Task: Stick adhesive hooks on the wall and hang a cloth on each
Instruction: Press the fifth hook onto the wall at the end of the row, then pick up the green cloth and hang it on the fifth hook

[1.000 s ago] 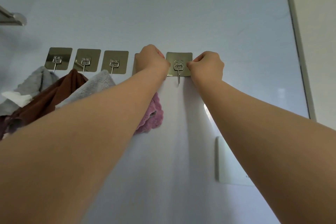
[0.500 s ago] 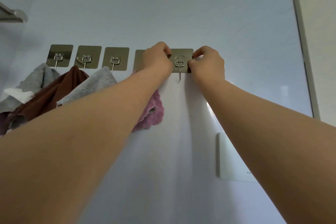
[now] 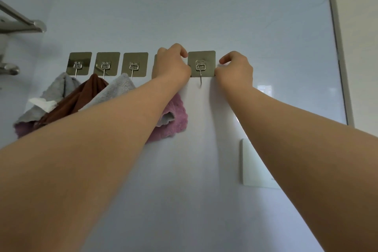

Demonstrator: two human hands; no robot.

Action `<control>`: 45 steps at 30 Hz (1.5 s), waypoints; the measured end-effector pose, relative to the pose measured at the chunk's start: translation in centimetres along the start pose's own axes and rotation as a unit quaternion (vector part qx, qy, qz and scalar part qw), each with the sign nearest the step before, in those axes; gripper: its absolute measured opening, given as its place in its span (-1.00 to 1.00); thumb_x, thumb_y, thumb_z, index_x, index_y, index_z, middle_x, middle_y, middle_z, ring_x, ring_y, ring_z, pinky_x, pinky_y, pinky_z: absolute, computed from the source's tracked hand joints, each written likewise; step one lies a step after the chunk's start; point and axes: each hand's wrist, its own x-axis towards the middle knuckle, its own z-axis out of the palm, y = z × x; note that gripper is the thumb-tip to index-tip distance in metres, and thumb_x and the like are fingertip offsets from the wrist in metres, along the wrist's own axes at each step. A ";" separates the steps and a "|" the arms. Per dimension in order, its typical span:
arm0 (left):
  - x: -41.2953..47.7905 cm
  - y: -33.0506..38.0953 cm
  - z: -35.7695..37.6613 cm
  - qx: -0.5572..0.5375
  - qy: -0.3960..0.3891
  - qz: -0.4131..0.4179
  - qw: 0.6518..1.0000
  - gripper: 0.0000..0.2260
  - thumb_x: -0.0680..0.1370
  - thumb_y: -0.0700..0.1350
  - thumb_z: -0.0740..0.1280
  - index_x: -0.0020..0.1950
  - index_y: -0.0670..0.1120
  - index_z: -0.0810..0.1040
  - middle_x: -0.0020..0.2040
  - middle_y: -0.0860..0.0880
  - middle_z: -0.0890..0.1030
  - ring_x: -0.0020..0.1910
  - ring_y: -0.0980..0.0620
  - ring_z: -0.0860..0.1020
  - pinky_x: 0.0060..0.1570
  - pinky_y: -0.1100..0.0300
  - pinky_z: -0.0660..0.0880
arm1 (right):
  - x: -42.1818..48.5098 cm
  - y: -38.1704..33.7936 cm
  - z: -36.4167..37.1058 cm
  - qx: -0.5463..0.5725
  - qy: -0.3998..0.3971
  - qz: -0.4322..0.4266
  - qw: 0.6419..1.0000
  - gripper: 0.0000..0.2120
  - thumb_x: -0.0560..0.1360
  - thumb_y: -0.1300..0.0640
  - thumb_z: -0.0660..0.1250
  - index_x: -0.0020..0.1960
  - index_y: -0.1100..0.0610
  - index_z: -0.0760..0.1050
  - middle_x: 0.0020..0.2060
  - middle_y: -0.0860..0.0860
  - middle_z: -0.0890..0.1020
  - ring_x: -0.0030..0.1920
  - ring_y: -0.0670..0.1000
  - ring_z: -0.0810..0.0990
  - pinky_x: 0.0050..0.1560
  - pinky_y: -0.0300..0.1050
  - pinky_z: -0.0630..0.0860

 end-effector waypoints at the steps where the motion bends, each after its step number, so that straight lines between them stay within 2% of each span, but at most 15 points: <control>1: -0.2 0.1 -0.2 0.008 -0.002 0.004 1.000 -0.71 0.48 -0.26 0.22 0.15 -0.02 0.49 0.22 -0.09 0.37 0.07 -0.06 0.44 0.01 0.14 0.44 | -0.1 -0.1 -0.1 0.012 0.003 0.005 1.000 -0.74 0.44 0.28 0.17 0.10 0.13 0.46 -0.08 -0.03 0.44 -0.10 0.05 0.45 -0.15 -0.16 0.35; 6: -0.8 0.6 -1.5 -0.003 0.019 0.004 1.000 -0.85 0.43 -0.21 0.21 -0.09 0.01 0.47 0.15 -0.10 0.52 -0.11 -0.08 0.56 -0.12 0.13 0.50 | -1.6 -1.8 0.1 0.068 0.004 0.000 0.998 -0.91 0.47 0.22 0.16 -0.06 0.09 0.40 -0.14 -0.04 0.46 -0.10 0.05 0.49 -0.13 -0.12 0.43; 9: -1.6 1.2 -3.5 0.040 0.026 -0.006 0.999 -0.87 0.47 -0.19 0.18 -0.08 0.01 0.46 0.15 -0.07 0.52 -0.13 -0.01 0.52 -0.23 0.22 0.39 | -3.0 -3.4 0.3 0.106 -0.022 0.002 0.994 -0.93 0.49 0.22 0.13 -0.11 0.09 0.36 -0.17 -0.04 0.44 -0.13 0.03 0.46 -0.14 -0.12 0.44; 11: -2.5 0.8 -5.3 0.058 0.033 -0.016 0.998 -0.88 0.48 -0.19 0.19 -0.08 0.02 0.45 0.14 -0.06 0.53 -0.10 -0.01 0.53 -0.19 0.19 0.41 | -4.6 -4.6 1.1 0.134 -0.048 0.004 0.990 -0.89 0.51 0.21 0.12 -0.12 0.09 0.41 -0.14 -0.03 0.45 -0.13 0.00 0.43 -0.15 -0.14 0.35; 16: -7.2 -2.2 -10.9 0.157 0.047 -0.067 0.984 -0.89 0.49 -0.19 0.22 -0.17 0.03 0.43 0.10 -0.03 0.54 -0.03 0.00 0.50 -0.08 0.19 0.40 | -11.6 -7.1 4.4 0.192 -0.147 0.037 0.970 -0.80 0.55 0.16 0.12 0.06 0.12 0.49 -0.11 0.01 0.53 -0.14 0.01 0.47 -0.21 -0.17 0.34; 18: -9.5 -4.0 -13.1 0.179 0.042 -0.099 0.978 -0.90 0.47 -0.19 0.23 -0.14 0.01 0.46 0.05 -0.07 0.56 -0.01 -0.07 0.54 -0.05 0.13 0.47 | -14.7 -8.0 5.7 0.205 -0.181 0.047 0.961 -0.82 0.56 0.16 0.11 0.01 0.12 0.49 -0.13 0.04 0.55 -0.13 0.05 0.50 -0.18 -0.14 0.37; 20: -12.2 -5.9 -15.6 0.194 0.035 -0.139 0.970 -0.90 0.45 -0.20 0.25 -0.11 -0.02 0.47 -0.02 -0.12 0.59 -0.07 -0.13 0.57 -0.10 0.05 0.54 | -18.2 -9.2 6.8 0.224 -0.227 0.068 0.946 -0.85 0.55 0.17 0.12 -0.06 0.09 0.47 -0.14 0.02 0.50 -0.11 0.03 0.45 -0.12 -0.11 0.37; 23: -16.7 -8.8 -19.8 0.230 0.035 -0.193 0.953 -0.90 0.45 -0.19 0.26 -0.07 -0.05 0.50 -0.02 -0.18 0.60 -0.06 -0.18 0.58 -0.15 0.09 0.48 | -23.4 -10.5 8.7 0.263 -0.294 0.112 0.912 -0.88 0.54 0.18 0.15 -0.08 0.07 0.46 -0.13 0.03 0.52 -0.10 0.05 0.46 -0.13 -0.14 0.34; 28: -24.8 -13.4 -26.9 0.304 0.029 -0.295 0.905 -0.79 0.46 -0.17 0.22 0.07 -0.05 0.49 0.09 -0.21 0.56 -0.04 -0.21 0.58 -0.04 0.03 0.52 | -33.9 -12.7 12.0 0.289 -0.405 0.182 0.848 -0.89 0.50 0.20 0.16 -0.15 0.08 0.43 -0.17 0.03 0.54 -0.16 0.09 0.53 -0.19 -0.12 0.44; 32: -30.5 -16.2 -31.4 0.346 0.030 -0.358 0.867 -0.79 0.51 -0.15 0.20 0.13 -0.06 0.46 0.11 -0.15 0.53 -0.11 -0.15 0.59 -0.12 0.07 0.52 | -41.7 -14.4 14.1 0.298 -0.490 0.221 0.789 -0.79 0.46 0.23 0.14 -0.32 0.03 0.36 -0.18 0.06 0.58 -0.22 0.09 0.52 -0.18 -0.06 0.50; 36: -37.6 -18.8 -35.4 0.391 0.031 -0.438 0.809 -0.78 0.54 -0.13 0.20 0.17 -0.05 0.46 0.15 -0.10 0.50 -0.14 -0.08 0.54 -0.17 0.14 0.46 | -49.8 -15.6 15.1 0.280 -0.579 0.234 0.729 -0.82 0.48 0.22 0.14 -0.27 0.05 0.38 -0.17 0.07 0.58 -0.23 0.09 0.52 -0.18 -0.05 0.51; 41: -46.3 -21.5 -39.5 0.422 0.020 -0.541 0.727 -0.80 0.55 -0.11 0.19 0.15 -0.02 0.46 0.12 -0.06 0.51 -0.15 -0.05 0.53 -0.19 0.14 0.45 | -59.0 -15.1 16.1 0.233 -0.664 0.237 0.670 -0.79 0.51 0.19 0.14 -0.28 0.03 0.37 -0.14 0.08 0.58 -0.17 0.10 0.55 -0.10 0.00 0.56; 45: -52.9 -23.2 -41.4 0.398 -0.003 -0.620 0.676 -0.83 0.56 -0.12 0.18 0.12 -0.04 0.46 -0.02 -0.06 0.56 -0.27 -0.02 0.51 -0.21 0.13 0.50 | -65.2 -13.4 16.7 0.180 -0.719 0.246 0.624 -0.81 0.52 0.20 0.13 -0.26 0.06 0.37 -0.13 0.10 0.58 -0.16 0.11 0.55 -0.07 0.01 0.56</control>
